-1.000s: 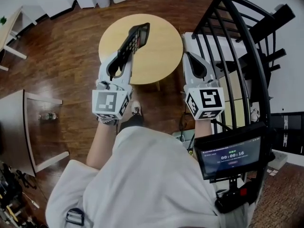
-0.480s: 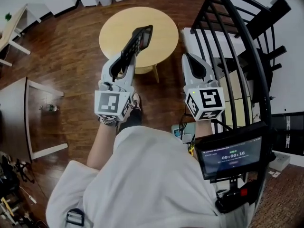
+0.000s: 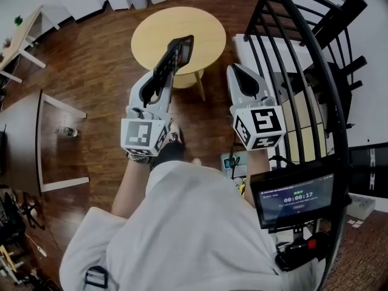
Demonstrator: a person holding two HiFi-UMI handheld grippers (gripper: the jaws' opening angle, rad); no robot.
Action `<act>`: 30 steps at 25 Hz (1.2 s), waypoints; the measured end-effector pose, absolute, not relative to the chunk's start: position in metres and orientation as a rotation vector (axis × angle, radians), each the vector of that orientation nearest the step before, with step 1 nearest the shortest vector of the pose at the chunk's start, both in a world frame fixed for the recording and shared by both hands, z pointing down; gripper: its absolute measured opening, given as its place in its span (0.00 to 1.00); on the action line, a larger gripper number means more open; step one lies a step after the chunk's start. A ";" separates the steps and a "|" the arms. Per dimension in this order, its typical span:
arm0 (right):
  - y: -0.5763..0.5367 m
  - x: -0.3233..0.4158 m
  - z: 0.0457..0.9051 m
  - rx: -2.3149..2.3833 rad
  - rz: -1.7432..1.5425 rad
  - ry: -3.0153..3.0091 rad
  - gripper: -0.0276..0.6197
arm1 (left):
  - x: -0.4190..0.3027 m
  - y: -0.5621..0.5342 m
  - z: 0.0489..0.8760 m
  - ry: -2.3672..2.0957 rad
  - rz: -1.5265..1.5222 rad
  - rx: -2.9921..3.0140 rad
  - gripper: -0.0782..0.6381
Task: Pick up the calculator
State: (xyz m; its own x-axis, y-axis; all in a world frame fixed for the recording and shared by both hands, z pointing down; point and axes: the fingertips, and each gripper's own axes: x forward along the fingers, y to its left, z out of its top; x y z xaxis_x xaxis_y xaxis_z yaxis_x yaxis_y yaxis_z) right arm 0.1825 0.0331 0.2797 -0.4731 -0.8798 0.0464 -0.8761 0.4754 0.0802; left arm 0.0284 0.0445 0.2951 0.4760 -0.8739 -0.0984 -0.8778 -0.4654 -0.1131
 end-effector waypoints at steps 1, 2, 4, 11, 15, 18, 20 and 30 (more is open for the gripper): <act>0.035 0.184 0.279 1.568 -0.066 -2.627 0.05 | 0.032 0.048 0.292 1.528 0.035 -2.567 0.21; 0.038 0.186 0.279 1.571 -0.059 -2.626 0.05 | 0.035 0.052 0.289 1.518 0.032 -2.566 0.21; 0.044 0.188 0.280 1.578 -0.048 -2.627 0.05 | 0.039 0.060 0.287 1.499 0.032 -2.567 0.21; 0.048 0.187 0.283 1.577 -0.041 -2.612 0.05 | 0.033 0.059 0.280 1.488 0.055 -2.557 0.21; 0.041 0.182 0.282 1.591 -0.029 -2.596 0.05 | 0.025 0.048 0.278 1.487 0.051 -2.569 0.21; 0.034 0.179 0.281 1.604 -0.036 -2.589 0.05 | 0.022 0.041 0.275 1.471 0.050 -2.568 0.21; 0.028 0.177 0.279 1.617 -0.038 -2.586 0.05 | 0.020 0.037 0.273 1.467 0.051 -2.567 0.21; 0.010 0.174 0.278 1.667 -0.017 -2.560 0.05 | 0.005 0.019 0.274 1.469 0.077 -2.570 0.21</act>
